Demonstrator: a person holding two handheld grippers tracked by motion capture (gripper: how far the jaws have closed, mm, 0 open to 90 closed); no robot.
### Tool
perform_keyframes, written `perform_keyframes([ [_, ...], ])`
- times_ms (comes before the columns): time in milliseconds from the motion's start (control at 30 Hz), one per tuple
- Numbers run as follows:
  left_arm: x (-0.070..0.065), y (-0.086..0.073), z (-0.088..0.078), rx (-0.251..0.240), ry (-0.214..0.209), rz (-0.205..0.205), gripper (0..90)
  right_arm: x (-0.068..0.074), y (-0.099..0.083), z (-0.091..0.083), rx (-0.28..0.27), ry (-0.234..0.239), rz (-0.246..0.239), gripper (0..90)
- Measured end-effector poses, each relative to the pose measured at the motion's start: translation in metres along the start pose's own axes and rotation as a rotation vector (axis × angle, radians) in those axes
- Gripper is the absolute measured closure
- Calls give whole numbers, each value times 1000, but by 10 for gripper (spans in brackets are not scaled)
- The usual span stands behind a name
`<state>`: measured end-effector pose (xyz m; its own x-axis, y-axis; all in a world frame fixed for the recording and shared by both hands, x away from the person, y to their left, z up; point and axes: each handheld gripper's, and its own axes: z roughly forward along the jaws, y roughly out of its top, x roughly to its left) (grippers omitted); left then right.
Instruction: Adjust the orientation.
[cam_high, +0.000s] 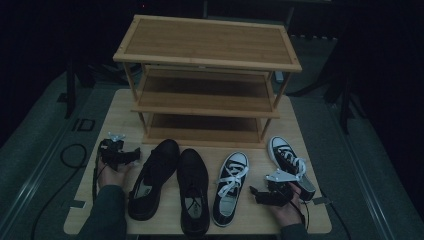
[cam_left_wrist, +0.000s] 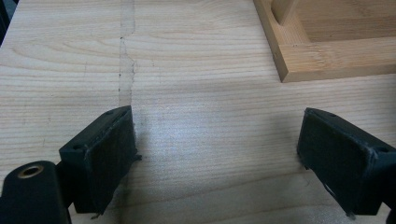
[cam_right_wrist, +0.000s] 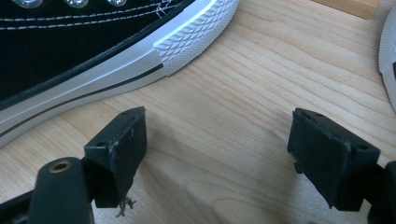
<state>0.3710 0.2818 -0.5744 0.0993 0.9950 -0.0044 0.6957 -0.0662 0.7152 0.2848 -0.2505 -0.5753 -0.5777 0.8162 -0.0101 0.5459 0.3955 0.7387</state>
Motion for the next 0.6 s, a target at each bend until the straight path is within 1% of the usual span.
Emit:
perform_keyframes([
  [200, 0, 0, 0, -2, 2, -3, 120, 0, 0, 0, 0, 0, 0, 197],
  [300, 0, -1, -1, -5, 0, -1, 147, 0, 0, 0, 0, 0, 0, 197],
  [400, 1, -1, -2, -5, -5, 3, 154, 0, 0, 0, 0, -1, 1, 197],
  [467, 1, -1, -2, 2, 1, -3, 158, 0, 0, 0, 0, -2, 2, 197],
  [500, 0, 1, -4, 12, 5, -5, 174, 0, 0, 0, 0, -2, 2, 197],
  [600, 0, 5, -8, 50, -6, 4, 290, 0, 0, 0, 1, -3, 2, 197],
])
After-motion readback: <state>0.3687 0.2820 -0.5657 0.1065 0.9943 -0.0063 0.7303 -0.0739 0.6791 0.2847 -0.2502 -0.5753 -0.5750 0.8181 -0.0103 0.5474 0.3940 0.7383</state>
